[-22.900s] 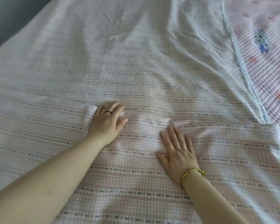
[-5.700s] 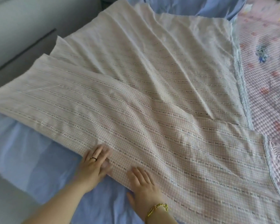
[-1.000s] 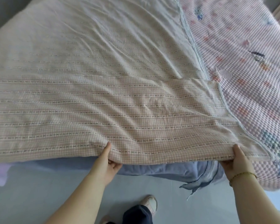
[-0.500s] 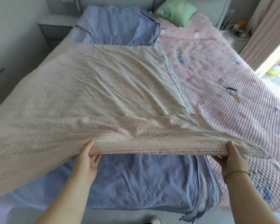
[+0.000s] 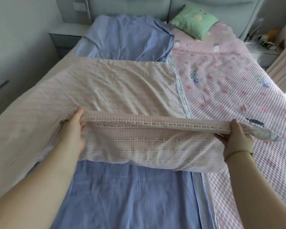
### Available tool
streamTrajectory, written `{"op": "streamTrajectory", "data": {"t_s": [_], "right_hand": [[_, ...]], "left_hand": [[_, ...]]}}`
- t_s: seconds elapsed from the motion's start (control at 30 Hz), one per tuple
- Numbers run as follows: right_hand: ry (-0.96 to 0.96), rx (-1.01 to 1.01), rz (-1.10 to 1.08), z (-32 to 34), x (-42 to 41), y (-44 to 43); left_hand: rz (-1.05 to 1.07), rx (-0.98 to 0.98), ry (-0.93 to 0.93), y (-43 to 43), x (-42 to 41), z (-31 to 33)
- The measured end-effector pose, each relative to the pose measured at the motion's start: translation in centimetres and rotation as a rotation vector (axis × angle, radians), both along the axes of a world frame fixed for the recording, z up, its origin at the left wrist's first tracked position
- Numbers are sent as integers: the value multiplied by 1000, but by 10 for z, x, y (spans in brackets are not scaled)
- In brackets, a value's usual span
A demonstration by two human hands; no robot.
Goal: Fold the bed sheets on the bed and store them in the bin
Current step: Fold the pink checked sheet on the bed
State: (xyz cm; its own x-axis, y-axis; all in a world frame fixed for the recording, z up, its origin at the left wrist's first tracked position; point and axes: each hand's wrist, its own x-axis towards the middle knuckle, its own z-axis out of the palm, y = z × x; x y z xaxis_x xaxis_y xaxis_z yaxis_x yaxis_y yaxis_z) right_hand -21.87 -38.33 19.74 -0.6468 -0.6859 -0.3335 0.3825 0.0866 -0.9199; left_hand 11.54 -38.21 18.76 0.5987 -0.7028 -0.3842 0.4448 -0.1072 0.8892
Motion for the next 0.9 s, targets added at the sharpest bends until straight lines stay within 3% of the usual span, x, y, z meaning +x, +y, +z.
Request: {"op": "streamTrajectory", "data": {"t_s": [0.2,0.3,0.43,0.6,0.7,0.9], "right_hand": [[-19,12,41,-34,-11,-102],[113,65,263,-65,-6,-149],[483,286,703,-129,15,-179],[693,547,1096,-204,40,-167],[872,596,1143,-226,39,-162],[905,558,1123,-202,74,-137]], "left_hand": [[-96,70,-162,-110,5,-26],[-329,91,-254,-159,19,-56],[-709,324,-837,-184,41,-127],[-1112,753,-1245,-150,62,-203],[-1114,778,-1249,-138,63,-206],[-1052,739,-1347,-92,72,-198]]}}
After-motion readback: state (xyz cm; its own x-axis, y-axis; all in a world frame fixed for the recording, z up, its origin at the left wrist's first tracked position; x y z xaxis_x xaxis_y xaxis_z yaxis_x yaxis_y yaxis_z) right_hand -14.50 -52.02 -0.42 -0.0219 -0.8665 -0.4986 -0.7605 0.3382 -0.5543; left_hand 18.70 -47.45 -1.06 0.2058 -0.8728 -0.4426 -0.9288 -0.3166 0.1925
